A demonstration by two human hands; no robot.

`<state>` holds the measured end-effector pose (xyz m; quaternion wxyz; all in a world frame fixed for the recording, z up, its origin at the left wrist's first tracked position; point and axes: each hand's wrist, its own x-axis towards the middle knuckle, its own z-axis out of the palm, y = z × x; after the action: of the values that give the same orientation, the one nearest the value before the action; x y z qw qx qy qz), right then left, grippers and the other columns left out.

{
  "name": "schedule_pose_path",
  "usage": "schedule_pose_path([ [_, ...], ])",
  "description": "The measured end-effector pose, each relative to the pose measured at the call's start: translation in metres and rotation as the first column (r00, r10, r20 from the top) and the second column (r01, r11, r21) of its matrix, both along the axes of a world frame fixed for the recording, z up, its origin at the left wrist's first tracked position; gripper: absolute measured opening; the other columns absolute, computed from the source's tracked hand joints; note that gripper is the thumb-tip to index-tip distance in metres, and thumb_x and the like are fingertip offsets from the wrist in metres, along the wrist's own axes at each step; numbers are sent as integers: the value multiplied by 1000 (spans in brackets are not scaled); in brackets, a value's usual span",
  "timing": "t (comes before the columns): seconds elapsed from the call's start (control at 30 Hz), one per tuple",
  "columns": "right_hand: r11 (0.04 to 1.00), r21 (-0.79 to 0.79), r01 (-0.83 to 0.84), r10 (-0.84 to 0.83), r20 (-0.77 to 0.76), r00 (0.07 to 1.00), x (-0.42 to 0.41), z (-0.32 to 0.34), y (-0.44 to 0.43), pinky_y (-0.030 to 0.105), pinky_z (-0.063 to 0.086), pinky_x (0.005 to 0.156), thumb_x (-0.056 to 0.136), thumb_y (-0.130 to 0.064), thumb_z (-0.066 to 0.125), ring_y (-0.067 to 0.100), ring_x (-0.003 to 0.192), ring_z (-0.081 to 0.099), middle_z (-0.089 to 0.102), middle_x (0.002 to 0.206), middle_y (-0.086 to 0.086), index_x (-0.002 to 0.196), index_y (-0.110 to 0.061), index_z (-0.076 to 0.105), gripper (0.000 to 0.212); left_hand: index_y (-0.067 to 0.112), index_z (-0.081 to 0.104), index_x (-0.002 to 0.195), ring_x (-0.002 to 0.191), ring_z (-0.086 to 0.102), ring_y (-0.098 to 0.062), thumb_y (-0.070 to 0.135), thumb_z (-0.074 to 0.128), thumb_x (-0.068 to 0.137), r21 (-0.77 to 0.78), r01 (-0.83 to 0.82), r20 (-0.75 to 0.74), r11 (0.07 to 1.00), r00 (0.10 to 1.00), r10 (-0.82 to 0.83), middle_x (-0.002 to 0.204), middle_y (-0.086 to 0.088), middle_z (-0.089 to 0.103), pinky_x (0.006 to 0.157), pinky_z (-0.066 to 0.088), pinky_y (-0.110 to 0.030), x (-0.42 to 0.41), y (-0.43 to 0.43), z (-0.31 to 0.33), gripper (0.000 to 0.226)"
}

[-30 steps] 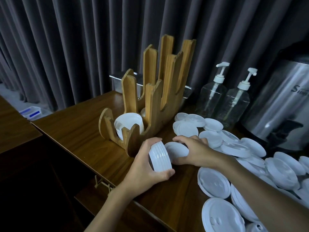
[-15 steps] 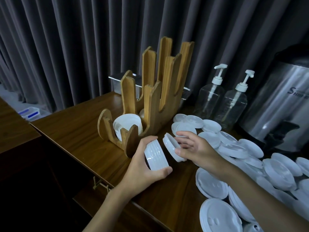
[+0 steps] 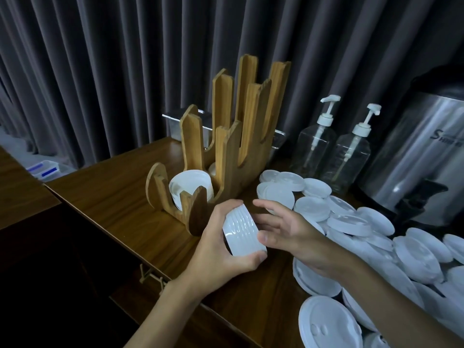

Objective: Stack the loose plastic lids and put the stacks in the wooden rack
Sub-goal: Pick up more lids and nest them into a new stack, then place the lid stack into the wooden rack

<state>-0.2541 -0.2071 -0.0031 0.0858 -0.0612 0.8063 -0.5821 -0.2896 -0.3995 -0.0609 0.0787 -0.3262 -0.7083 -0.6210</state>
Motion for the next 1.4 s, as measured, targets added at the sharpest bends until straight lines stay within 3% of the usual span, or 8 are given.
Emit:
schedule_pose_path([
  [0.13, 999, 33, -10, 11, -21, 1000, 3, 13, 3, 11, 51, 83, 79, -42, 77, -11, 114, 60, 68, 115, -33, 147, -33, 42, 77, 51, 36, 130, 123, 51, -17, 53, 85, 68, -40, -20, -117, 999, 993, 15, 125, 23, 46, 95, 52, -26, 2, 4, 15, 79],
  [0.3, 999, 31, -30, 32, -61, 998, 6, 24, 13, 20, 54, 90, 59, -69, 81, 1, 121, 61, 67, 130, -11, 144, -35, 44, 99, 57, 32, 132, 123, 50, -17, 50, 84, 71, -97, -37, -301, 995, 954, 6, 128, 24, 42, 95, 47, -22, 4, 9, 32, 80],
  [0.5, 995, -50, -88, 84, -82, 993, 4, 34, 21, 20, 54, 91, 66, -58, 83, 2, 123, 61, 65, 134, -12, 141, -35, 47, 86, 41, 41, 132, 120, 52, -21, 47, 84, 71, -50, -108, -315, 993, 945, 87, 126, 12, 48, 95, 48, -26, 10, 18, 45, 75],
  [0.67, 996, -63, -60, 48, -179, 983, 3, 44, 22, 15, 52, 89, 87, -60, 60, 1, 119, 62, 66, 126, -21, 128, -35, 63, 48, 50, 38, 130, 122, 51, -11, 50, 83, 67, 77, -186, -192, 979, 961, 198, 124, 27, 45, 93, 49, -19, 15, 20, 63, 78],
  [0.73, 998, -61, -25, 10, -234, 972, 3, 45, 21, 14, 54, 85, 97, -43, 57, 1, 114, 65, 67, 120, -24, 118, -44, 68, 23, 44, 39, 132, 121, 50, -7, 48, 83, 67, 145, -227, -155, 963, 956, 249, 123, 29, 44, 89, 48, -13, 16, 19, 67, 79],
  [0.83, 998, 27, -61, 67, -372, 926, 5, 40, 13, 17, 55, 81, 89, -15, 68, 5, 108, 66, 64, 114, -23, 110, -48, 69, 39, 33, 40, 134, 119, 52, -9, 46, 84, 67, 202, -265, -83, 943, 955, 286, 125, 18, 46, 85, 53, -18, 16, 13, 70, 81],
  [1.1, 990, 132, 59, 45, -674, 737, -15, 41, -33, 22, 58, 85, 86, -19, 79, 7, 122, 57, 55, 128, -22, 117, -25, 64, 35, 42, 45, 136, 112, 61, -17, 45, 87, 65, 405, -136, 162, 904, 984, 75, 122, 7, 52, 78, 61, -34, -9, -5, 78, 82],
  [1.4, 948, 298, 111, 175, -780, 601, -54, 61, -64, 17, 49, 77, 90, -26, 72, 12, 101, 61, 59, 113, -15, 111, -19, 65, 23, 49, 46, 136, 121, 58, -16, 65, 74, 67, 103, 30, 139, 994, 989, -45, 130, 14, 53, 94, 59, -42, -66, -74, 105, 76],
])
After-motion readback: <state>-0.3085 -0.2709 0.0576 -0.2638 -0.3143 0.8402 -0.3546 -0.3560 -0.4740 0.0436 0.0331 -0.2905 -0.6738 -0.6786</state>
